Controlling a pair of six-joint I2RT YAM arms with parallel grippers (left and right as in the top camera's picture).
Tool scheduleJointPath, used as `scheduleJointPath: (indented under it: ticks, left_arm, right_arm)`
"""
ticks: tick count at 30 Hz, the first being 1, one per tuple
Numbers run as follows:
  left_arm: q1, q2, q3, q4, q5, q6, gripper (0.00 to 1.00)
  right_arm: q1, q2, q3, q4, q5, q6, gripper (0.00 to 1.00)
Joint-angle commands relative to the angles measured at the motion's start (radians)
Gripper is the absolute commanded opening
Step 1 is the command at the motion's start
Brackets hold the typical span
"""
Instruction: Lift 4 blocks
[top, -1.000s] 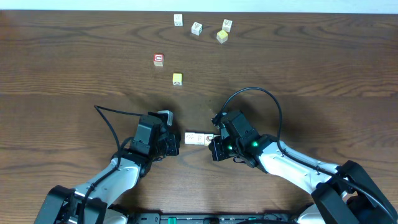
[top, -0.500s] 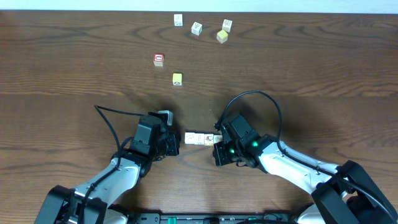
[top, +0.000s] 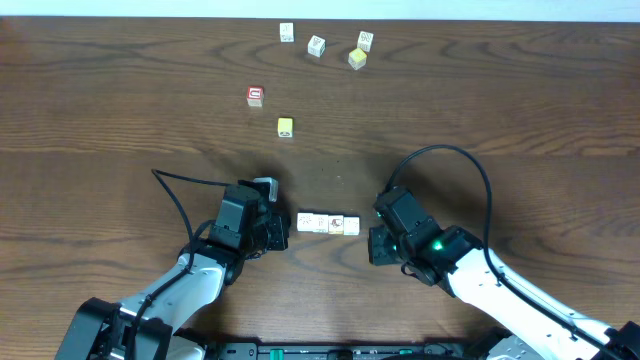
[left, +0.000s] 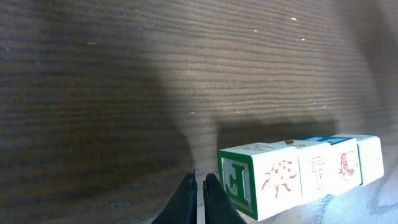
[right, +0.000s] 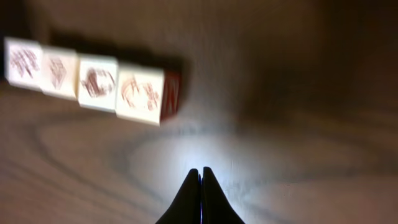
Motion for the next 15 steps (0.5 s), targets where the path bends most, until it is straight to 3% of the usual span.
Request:
scheduleJointPath:
  ticks: [1,15]
  left_arm:
    - [-0.002,0.004,0.002,-0.001,-0.013,-0.002,0.07]
    - [-0.002,0.004,0.002,0.010,-0.012,-0.002,0.07]
  right_arm:
    - [0.002,0.019,-0.003,0.033,0.076,-0.021,0.01]
    - [0.002,0.246,-0.003,0.216,0.044,-0.029,0.01]
